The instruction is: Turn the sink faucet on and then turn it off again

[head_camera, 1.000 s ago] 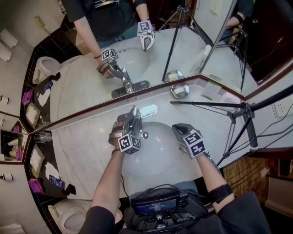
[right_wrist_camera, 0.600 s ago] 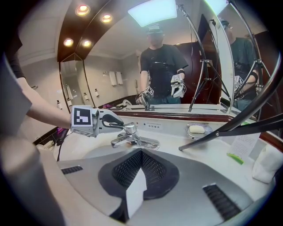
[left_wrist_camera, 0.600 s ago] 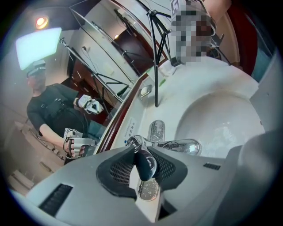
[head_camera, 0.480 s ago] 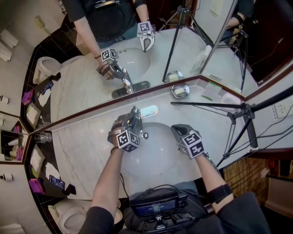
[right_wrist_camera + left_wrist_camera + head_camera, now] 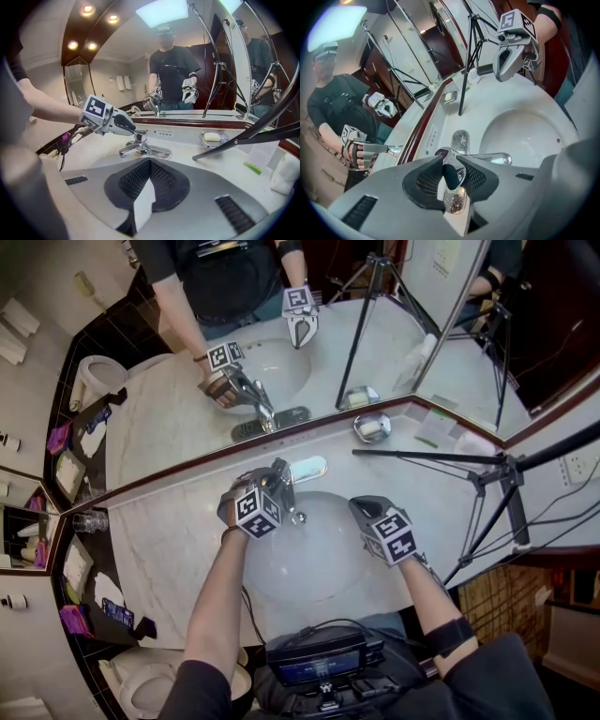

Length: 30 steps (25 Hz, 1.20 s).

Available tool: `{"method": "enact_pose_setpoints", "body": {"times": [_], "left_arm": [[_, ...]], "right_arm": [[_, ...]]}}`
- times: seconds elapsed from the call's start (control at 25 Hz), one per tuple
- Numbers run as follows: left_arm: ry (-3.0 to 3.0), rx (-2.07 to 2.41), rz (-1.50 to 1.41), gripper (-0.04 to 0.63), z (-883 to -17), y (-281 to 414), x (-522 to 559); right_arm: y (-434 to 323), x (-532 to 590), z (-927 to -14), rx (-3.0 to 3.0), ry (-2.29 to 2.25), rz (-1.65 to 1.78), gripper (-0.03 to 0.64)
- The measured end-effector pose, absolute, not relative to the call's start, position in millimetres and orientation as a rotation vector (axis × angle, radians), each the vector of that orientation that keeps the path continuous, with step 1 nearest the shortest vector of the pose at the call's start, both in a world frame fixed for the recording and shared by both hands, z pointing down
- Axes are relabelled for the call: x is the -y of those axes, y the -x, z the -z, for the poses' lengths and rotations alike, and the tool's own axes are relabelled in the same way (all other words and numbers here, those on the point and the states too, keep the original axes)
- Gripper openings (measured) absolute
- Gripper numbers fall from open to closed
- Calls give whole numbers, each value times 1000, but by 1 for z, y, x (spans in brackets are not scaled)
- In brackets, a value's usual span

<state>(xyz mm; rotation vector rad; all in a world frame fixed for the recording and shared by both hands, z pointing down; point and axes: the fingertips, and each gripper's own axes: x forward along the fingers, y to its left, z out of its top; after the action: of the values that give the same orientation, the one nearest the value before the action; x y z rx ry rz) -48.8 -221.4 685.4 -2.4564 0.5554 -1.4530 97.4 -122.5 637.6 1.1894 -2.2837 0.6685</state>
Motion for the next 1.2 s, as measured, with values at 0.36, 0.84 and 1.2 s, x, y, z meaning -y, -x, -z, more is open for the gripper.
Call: {"method": "enact_pose_setpoints", "body": {"times": [0.36,0.84,1.2], "left_arm": [[2528,-498,1489,91,-682,45,225],[2483,-611,1464,100,-674,59,213],[2483,-744,1374,98,-631,88,175]], "right_arm": [[-96,123,-638,2286,-1191,-671,21],[-95,122,-629,2302,-1195,-652,20],[-80,117,-618,2348,-1173,-602,20]]}}
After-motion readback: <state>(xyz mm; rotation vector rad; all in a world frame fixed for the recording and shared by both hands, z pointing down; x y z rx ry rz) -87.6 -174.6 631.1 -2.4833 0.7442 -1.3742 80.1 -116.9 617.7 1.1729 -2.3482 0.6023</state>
